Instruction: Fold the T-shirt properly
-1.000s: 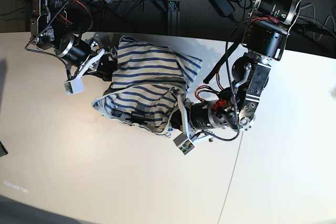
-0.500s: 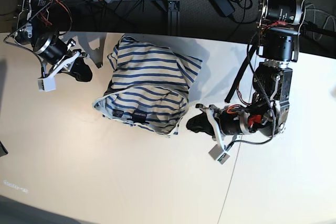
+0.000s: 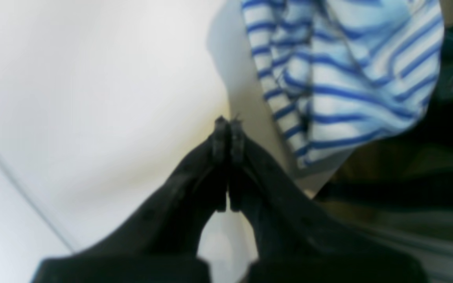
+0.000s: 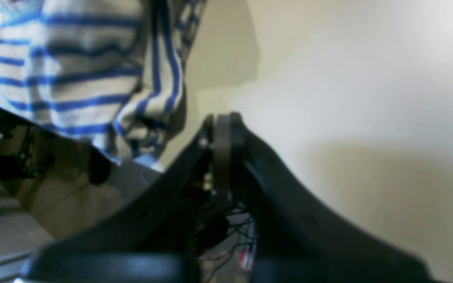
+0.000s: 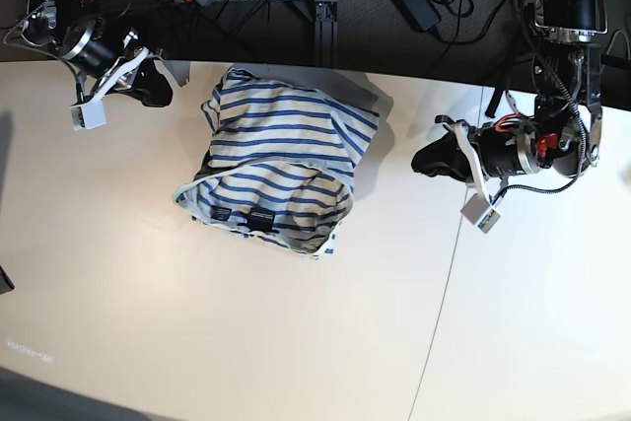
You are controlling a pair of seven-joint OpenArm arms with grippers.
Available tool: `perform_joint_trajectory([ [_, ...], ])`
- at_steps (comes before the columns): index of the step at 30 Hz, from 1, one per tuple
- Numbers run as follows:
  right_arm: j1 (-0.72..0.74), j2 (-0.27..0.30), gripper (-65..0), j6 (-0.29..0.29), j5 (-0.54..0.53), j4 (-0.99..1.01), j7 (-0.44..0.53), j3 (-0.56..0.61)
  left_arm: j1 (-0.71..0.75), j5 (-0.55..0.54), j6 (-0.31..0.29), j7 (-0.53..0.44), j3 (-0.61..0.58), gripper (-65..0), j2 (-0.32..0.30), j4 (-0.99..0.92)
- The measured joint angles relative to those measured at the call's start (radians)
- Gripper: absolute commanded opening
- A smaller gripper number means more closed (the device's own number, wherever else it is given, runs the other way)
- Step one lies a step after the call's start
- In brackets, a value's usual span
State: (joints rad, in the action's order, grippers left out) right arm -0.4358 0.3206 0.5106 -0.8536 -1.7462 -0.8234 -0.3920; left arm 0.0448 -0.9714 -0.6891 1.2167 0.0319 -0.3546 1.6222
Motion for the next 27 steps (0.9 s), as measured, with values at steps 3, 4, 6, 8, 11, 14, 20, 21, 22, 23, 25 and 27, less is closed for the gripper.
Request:
perform_joint_trajectory([
  [3, 0.001, 0.000, -65.0, 0.000, -0.003, -0.003, 0.000, 0.000, 0.089, -0.004, 0.001, -0.010, 0.081, -65.0, -0.016, 0.115],
  [4, -0.004, 0.000, -65.0, 0.000, -0.006, -0.004, 0.000, 0.000, 0.127, -0.006, 0.001, -0.009, 0.105, -65.0, -0.020, 0.145],
  [6, -0.026, 0.000, -65.0, 0.000, -0.007, -0.005, 0.002, 0.000, 0.201, -0.008, -0.002, 0.005, 0.149, -65.0, -0.023, 0.187],
  [8, -0.053, 0.000, -65.0, 0.000, -0.003, -0.004, 0.002, 0.000, 0.255, -0.021, 0.000, 0.007, 0.194, -65.0, -0.030, 0.214],
  [11, -0.105, 0.001, -65.0, 0.000, -0.002, -0.004, 0.001, 0.000, 0.328, -0.043, 0.000, 0.006, 0.268, -65.0, -0.037, 0.259],
  [14, -0.177, 0.000, -65.0, 0.000, -0.013, -0.005, 0.002, 0.000, 0.442, -0.066, 0.000, 0.018, 0.344, -65.0, -0.036, 0.282],
  [20, -0.306, 0.002, -65.0, 0.000, -0.021, -0.006, 0.003, 0.000, 0.655, -0.105, 0.000, 0.018, 0.459, -65.0, -0.033, 0.317],
  [21, -0.331, 0.002, -65.0, 0.000, -0.016, -0.006, 0.004, 0.000, 0.696, -0.098, -0.001, 0.024, 0.470, -65.0, -0.029, 0.317],
  [22, -0.354, 0.003, -65.0, 0.000, -0.010, -0.007, 0.010, 0.000, 0.737, -0.085, -0.001, 0.014, 0.475, -65.0, -0.027, 0.315],
  [23, -0.378, 0.003, -65.0, 0.000, 0.002, -0.007, 0.018, 0.000, 0.774, -0.058, 0.000, -0.011, 0.476, -65.0, -0.027, 0.311],
  [25, -0.418, 0.003, -65.0, 0.000, 0.051, -0.003, 0.049, 0.000, 0.819, 0.047, 0.000, -0.114, 0.476, -65.0, -0.028, 0.294],
  [27, -0.445, 0.003, -65.0, 0.000, 0.088, 0.018, 0.061, 0.000, 0.831, 0.143, 0.001, -0.222, 0.468, -65.0, -0.028, 0.244],
])
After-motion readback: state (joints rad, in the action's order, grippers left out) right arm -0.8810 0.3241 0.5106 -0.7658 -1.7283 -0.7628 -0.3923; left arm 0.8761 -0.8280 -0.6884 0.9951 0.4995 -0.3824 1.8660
